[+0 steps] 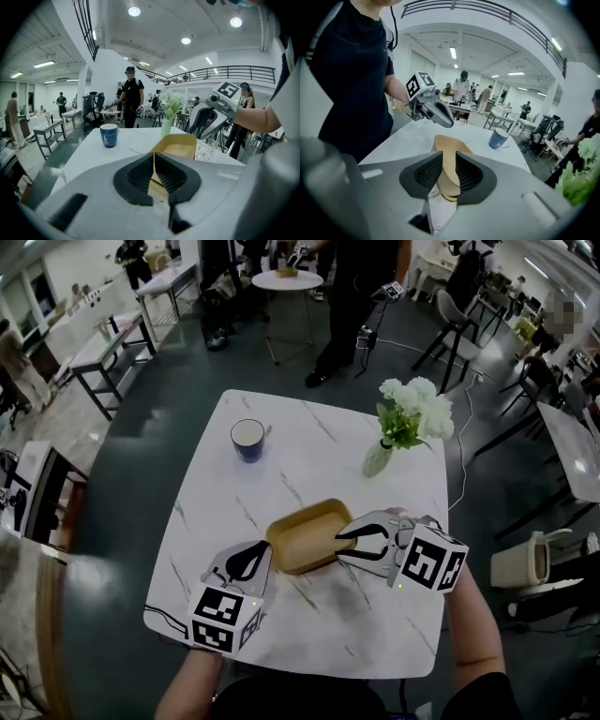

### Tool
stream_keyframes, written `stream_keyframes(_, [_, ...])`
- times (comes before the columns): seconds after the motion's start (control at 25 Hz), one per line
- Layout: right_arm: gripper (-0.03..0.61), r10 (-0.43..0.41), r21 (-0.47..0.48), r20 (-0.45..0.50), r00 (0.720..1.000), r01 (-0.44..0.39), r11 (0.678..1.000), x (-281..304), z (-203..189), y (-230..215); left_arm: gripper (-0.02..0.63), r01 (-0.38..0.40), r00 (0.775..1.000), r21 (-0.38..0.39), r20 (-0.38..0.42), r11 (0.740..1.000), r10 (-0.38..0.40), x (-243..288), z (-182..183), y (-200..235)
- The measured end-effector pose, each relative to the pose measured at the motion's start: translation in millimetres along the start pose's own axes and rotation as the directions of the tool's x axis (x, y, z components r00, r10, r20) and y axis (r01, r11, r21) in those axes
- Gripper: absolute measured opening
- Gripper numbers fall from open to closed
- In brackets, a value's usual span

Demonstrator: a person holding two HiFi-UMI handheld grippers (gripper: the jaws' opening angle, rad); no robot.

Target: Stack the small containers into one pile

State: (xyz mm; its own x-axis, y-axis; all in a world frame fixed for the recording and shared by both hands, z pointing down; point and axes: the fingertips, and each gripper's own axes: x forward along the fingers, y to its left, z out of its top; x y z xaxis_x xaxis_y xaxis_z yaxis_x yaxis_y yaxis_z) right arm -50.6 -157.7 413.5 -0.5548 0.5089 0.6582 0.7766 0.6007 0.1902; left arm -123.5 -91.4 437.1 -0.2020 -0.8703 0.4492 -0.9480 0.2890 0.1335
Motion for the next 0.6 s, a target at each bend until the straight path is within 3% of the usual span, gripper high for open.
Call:
stream_keyframes(0.24, [0.022,-0.178,0.102,0.01,0.984,0.176,0.979,-9.9,4.4,-9.9,0.003,0.089,0.996,0.041,0.011,0.995,-0.09,3.8,13.0,-7.6])
stream_keyframes(0.6, [0.0,-0.398,0.266,-0.008,0.917,0.386,0.883,-21.1,6.9,-8.4,-0.005,0.167,0.985,0.127,0.031,0.978,-0.172,-3.8,27.6,-15.1])
